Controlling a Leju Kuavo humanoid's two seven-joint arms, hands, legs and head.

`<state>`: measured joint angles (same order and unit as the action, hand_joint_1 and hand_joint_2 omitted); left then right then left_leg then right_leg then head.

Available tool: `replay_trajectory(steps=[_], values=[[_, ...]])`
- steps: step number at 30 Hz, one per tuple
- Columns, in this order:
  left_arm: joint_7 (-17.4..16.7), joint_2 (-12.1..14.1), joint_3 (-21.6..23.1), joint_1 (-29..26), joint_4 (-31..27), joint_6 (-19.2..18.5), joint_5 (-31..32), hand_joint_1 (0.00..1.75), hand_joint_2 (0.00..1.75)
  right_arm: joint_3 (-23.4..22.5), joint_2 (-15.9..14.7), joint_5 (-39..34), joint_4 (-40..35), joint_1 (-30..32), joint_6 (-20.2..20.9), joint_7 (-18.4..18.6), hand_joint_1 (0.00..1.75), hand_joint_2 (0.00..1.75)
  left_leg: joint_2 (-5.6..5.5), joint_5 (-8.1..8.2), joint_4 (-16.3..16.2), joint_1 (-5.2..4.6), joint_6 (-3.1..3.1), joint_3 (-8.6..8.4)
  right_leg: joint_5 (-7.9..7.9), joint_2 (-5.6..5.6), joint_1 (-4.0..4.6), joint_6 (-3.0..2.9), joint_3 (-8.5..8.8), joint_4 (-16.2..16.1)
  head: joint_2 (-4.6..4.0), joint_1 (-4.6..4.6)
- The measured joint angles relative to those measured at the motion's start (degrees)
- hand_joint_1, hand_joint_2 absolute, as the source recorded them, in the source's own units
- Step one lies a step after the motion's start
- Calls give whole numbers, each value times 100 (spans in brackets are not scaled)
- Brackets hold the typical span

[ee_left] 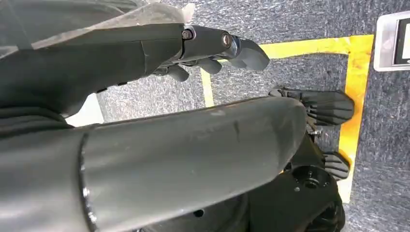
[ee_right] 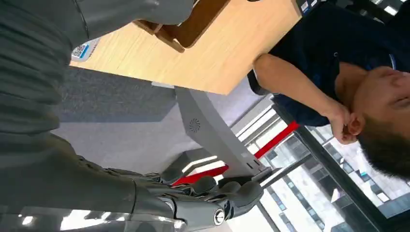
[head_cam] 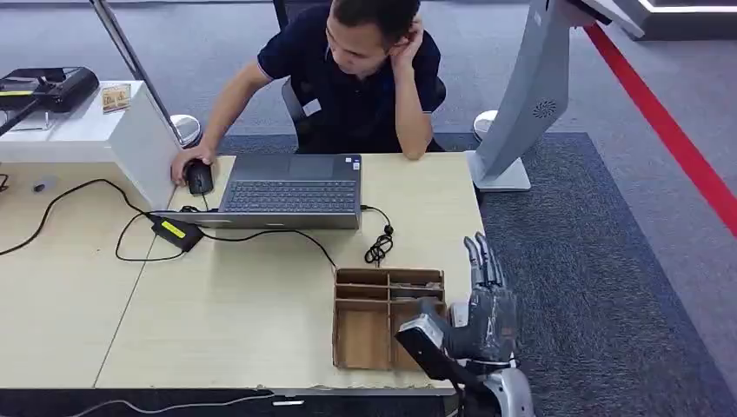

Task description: Pass the card to the sensor for recognition and then transmit it.

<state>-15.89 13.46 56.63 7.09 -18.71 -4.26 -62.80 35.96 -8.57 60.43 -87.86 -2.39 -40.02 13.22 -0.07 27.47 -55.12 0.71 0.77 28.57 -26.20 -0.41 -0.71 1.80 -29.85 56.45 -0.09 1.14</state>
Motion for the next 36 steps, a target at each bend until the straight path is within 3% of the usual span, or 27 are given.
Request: replay_trajectory(steps=[22, 36], values=[[2, 2, 0, 1, 2, -35, 35, 0, 0, 749, -225, -197, 94, -233, 44, 133, 0, 175, 0, 0, 0, 0, 0, 0, 0, 0, 0, 0, 0, 0, 0, -2], [2, 2, 2, 2, 2, -35, 74, 0, 0, 776, -155, -59, 489, -231, 42, -48, 0, 175, 0, 0, 0, 0, 0, 0, 0, 0, 0, 0, -1, 0, 0, -2]])
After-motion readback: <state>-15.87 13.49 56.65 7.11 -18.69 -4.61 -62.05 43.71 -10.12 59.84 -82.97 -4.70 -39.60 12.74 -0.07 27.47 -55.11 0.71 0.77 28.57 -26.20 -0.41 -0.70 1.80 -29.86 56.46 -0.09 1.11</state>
